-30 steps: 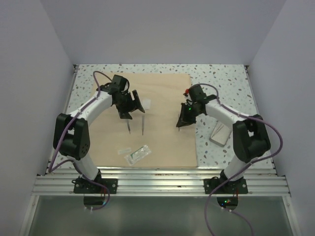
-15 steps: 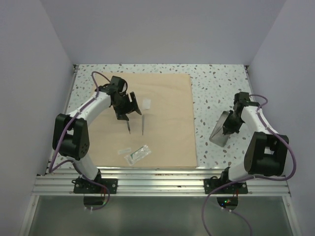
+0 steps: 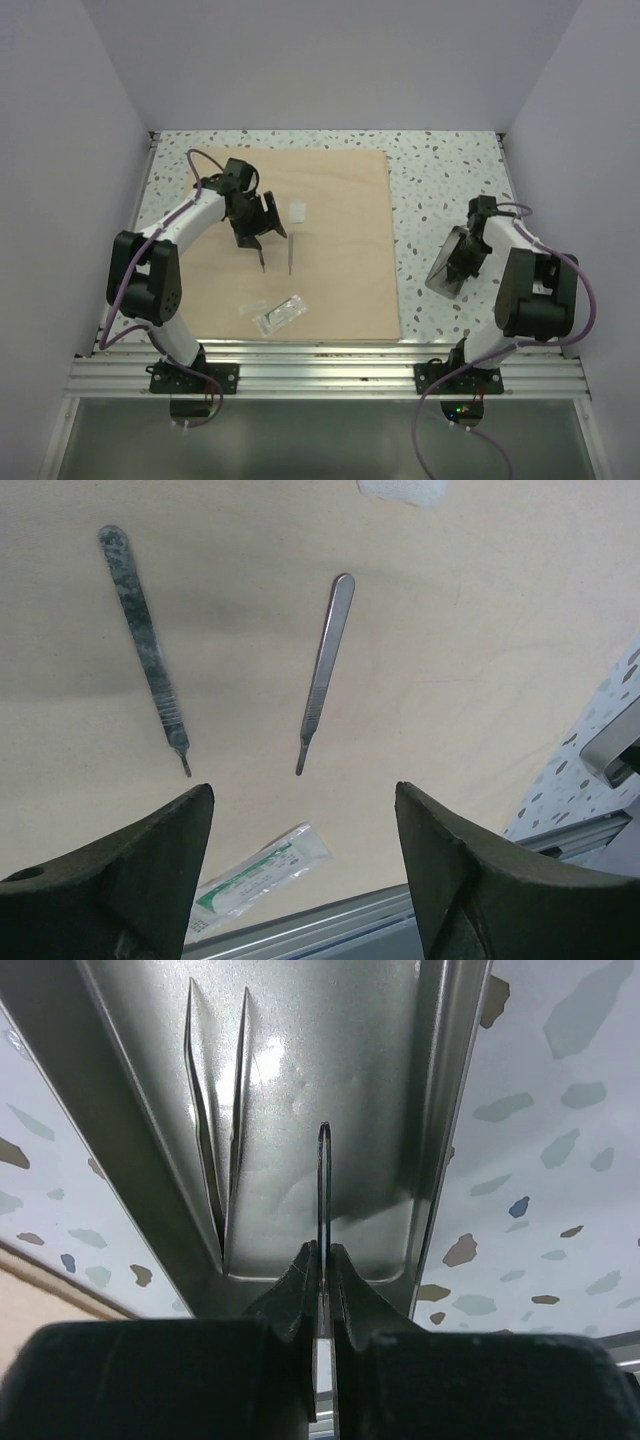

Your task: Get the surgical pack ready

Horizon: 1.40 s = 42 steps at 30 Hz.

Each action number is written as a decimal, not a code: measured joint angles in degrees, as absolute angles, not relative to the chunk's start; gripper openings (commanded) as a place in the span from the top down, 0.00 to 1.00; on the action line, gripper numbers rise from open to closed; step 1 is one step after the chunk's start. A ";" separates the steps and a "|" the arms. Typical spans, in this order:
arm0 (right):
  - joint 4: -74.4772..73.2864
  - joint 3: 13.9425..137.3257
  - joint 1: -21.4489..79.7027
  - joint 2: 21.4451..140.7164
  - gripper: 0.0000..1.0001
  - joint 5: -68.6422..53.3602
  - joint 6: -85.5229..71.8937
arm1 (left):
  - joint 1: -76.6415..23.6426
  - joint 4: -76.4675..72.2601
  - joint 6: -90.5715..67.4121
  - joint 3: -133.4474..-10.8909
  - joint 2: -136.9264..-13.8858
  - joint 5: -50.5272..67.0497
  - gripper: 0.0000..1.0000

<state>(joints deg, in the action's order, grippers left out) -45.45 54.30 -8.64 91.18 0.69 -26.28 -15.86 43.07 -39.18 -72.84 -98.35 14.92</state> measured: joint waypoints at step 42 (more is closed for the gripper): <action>-41.12 54.33 -6.02 94.50 1.00 -2.33 -32.56 | -15.86 42.63 -39.83 -70.94 -98.35 15.84 0.27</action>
